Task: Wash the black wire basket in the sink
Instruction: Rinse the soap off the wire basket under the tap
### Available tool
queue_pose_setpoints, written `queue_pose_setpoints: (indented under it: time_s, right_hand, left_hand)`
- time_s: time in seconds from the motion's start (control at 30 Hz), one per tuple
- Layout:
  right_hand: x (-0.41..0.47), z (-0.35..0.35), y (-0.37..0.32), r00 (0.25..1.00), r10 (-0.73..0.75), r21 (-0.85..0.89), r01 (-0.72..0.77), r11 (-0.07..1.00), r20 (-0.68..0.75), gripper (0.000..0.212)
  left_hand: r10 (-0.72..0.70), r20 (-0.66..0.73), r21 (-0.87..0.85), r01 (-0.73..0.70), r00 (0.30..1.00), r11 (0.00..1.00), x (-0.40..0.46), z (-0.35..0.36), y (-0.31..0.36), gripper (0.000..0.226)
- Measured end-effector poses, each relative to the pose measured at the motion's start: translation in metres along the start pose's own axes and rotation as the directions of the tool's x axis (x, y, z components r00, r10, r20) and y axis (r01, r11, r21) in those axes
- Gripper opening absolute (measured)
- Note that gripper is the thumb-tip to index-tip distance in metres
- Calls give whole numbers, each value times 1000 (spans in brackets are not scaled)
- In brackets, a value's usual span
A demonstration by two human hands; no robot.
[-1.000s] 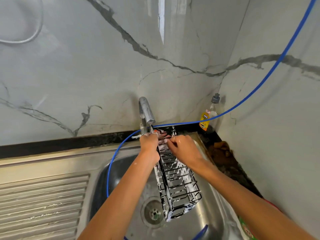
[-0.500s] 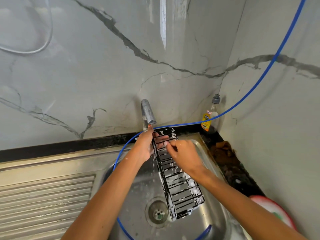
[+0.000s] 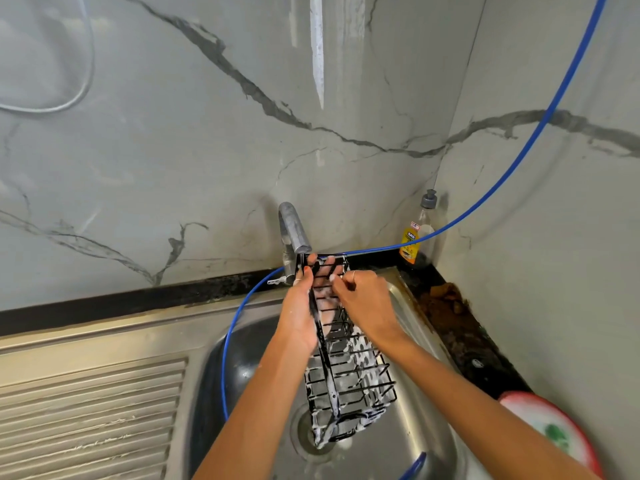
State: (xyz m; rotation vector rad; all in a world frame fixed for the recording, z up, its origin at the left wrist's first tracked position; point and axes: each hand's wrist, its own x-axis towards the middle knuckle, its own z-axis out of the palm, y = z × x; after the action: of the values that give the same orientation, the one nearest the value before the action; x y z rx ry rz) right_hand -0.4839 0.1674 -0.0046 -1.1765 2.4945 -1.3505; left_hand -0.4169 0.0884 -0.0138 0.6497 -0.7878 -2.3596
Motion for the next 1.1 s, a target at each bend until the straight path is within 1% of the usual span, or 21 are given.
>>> queue_pose_setpoints:
  time_s: [0.07,0.13,0.2,0.23,0.3,0.4,0.47,0.57,0.6,0.67,0.73,0.77,0.83,0.9,0.93,1.0,1.1]
  right_hand:
    - [1,-1,-2,999,19,-6,-19,1000,42,42]
    - [0,-1,-6,996,21,-15,-20,1000,85,27]
    - [-1,-1,-9,993,27,-11,-26,1000,114,8]
    - [-3,-1,-10,989,41,-10,-40,999,140,6]
    - [-14,-2,-13,962,111,-29,-107,994,251,29]
    - [-40,-6,-18,874,188,7,-214,977,447,67]
    - [-51,-11,-18,822,189,54,-257,965,536,80]
    - [-55,-21,-15,741,184,55,-285,957,646,93]
    - [-58,-23,-15,739,185,61,-292,954,648,96]
    - [-64,-27,-16,794,179,139,-314,939,581,99]
    - [-71,-28,-13,854,173,237,-322,917,491,94]
    - [-74,-28,-9,867,181,273,-335,902,464,89]
    - [-80,-27,2,870,226,351,-396,848,438,79]
    - [-85,-26,15,862,257,427,-450,784,437,70]
    - [-88,-26,20,857,260,448,-464,765,444,67]
    - [-94,-27,28,847,256,470,-482,739,466,64]
    - [-101,-28,33,831,258,485,-508,712,492,64]
  left_hand:
    - [4,-34,10,-4,999,1000,6,-1,3,29]
    - [4,-59,-5,-4,998,1000,9,1,7,29]
    - [-4,-86,20,5,996,1000,11,3,10,27]
    - [-6,-107,45,11,994,999,12,4,12,27]
    - [5,-167,96,11,986,995,16,7,16,24]
    - [36,-255,222,22,966,975,22,10,21,28]
    - [24,-271,250,47,962,967,21,14,19,35]
    - [-77,-251,203,130,965,971,14,23,16,40]
    - [-90,-256,199,144,962,969,14,26,15,40]
    - [-105,-253,202,158,962,966,13,32,13,40]
    - [-126,-235,176,170,964,970,14,39,12,37]
    - [-140,-229,143,176,963,974,16,40,13,32]
    - [-155,-216,123,184,964,975,20,40,18,24]
    - [-184,-210,187,224,960,956,27,35,24,18]
    - [-209,-204,190,248,957,950,28,31,27,14]
    - [-247,-226,138,282,942,949,33,26,31,12]
    - [-241,-248,25,255,938,967,40,21,31,17]
